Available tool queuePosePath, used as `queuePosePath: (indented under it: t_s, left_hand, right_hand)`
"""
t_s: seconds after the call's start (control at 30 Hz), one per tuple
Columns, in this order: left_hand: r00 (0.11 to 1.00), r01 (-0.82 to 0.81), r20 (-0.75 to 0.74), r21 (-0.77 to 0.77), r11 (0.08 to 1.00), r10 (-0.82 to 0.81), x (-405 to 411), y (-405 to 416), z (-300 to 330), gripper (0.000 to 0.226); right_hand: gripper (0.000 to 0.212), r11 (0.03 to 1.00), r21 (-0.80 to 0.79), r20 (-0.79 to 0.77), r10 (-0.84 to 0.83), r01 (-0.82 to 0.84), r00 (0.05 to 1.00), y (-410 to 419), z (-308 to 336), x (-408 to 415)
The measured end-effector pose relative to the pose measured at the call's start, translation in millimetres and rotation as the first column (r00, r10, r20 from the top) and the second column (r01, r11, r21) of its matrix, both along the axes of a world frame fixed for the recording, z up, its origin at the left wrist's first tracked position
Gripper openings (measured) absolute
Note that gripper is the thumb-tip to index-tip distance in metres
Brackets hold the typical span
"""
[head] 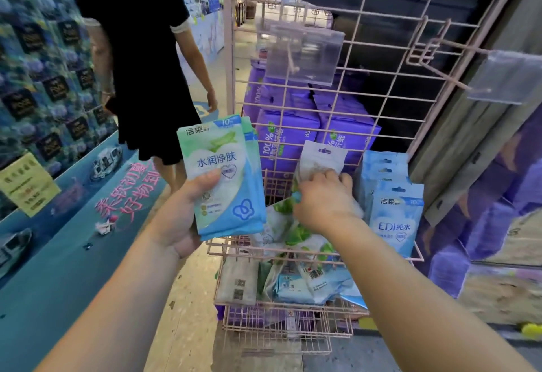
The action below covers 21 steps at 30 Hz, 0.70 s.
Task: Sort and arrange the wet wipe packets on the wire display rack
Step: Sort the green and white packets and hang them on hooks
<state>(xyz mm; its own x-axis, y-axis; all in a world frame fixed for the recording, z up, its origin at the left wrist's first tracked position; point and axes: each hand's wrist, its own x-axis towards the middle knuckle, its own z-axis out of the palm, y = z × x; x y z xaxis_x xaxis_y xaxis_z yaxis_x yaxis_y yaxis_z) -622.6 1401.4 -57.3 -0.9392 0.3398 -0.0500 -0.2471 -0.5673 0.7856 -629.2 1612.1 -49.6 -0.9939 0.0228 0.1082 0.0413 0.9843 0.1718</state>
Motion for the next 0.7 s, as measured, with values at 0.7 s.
queuePosePath:
  t_s: [0.7]
  left_hand:
    - [0.997, 0.059, 0.062, -0.207, 0.976, -0.048, -12.2, 11.6, -0.8, 0.054]
  right_hand:
    - [0.03, 0.213, -0.959, -0.193, -0.005, -0.188, 0.981, 51.0, 70.6, 6.1]
